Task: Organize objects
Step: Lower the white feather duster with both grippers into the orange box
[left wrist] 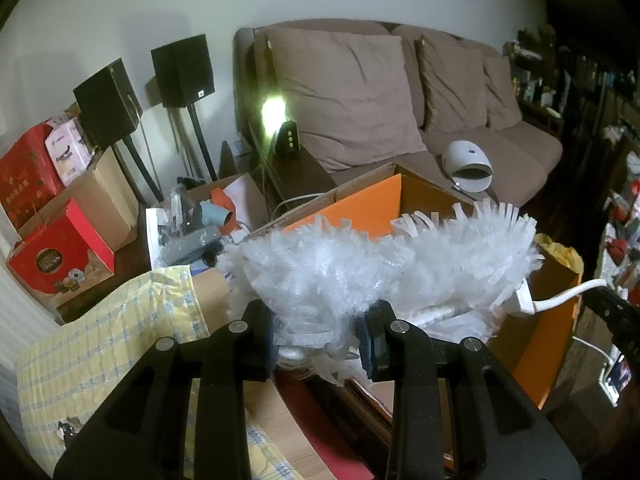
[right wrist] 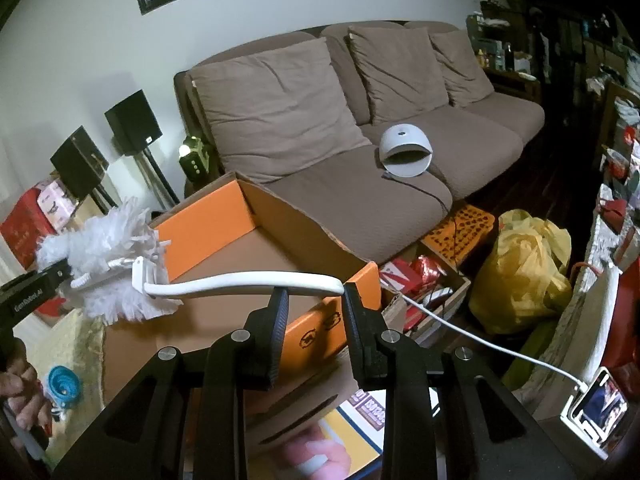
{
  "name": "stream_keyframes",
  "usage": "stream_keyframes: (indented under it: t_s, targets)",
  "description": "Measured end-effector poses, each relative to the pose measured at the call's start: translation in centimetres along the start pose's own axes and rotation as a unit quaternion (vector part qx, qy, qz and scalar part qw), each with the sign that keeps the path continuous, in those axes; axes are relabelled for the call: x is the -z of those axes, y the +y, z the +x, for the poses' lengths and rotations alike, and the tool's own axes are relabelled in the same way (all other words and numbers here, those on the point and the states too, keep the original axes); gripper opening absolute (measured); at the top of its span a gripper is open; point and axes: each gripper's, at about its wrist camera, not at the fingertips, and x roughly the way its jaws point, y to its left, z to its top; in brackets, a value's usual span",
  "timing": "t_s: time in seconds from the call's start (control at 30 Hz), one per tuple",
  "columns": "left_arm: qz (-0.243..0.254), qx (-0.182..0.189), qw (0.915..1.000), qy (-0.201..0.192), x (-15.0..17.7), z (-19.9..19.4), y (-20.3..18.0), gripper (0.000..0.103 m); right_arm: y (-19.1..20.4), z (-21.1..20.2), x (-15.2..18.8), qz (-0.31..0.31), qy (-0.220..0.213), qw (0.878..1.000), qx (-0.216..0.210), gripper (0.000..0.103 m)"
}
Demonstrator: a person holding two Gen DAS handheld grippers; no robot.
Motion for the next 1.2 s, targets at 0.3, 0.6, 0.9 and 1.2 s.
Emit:
stream_keyframes:
  t_s: [0.3,0.6,0.9,1.2]
  targets:
    - [0.002,0.003,1.0000,0.001,-0.6,0.7,-0.3,0.029,0.0,0.0,-0.1,-0.007,-0.004,1.000,0.013,0.027]
    - [0.011,0.002,0.9999,-0.007,-1.2,1.2,-0.6,0.029,-0.5,0.3,0.0,0.000,-0.002,1.000,0.012,0.027]
    - [0.004,0.000,1.0000,0.000,-0.9,2.2,-0.3,0.029,-0.5,0.8,0.2,0.000,0.001,1.000,0.005,0.027]
    - [0.011,0.005,0.9999,-0.002,-1.0,3.1,-0.3,0.029,-0.9,1.7,0.6,-0.005,-0.003,1.000,-0.001,0.027]
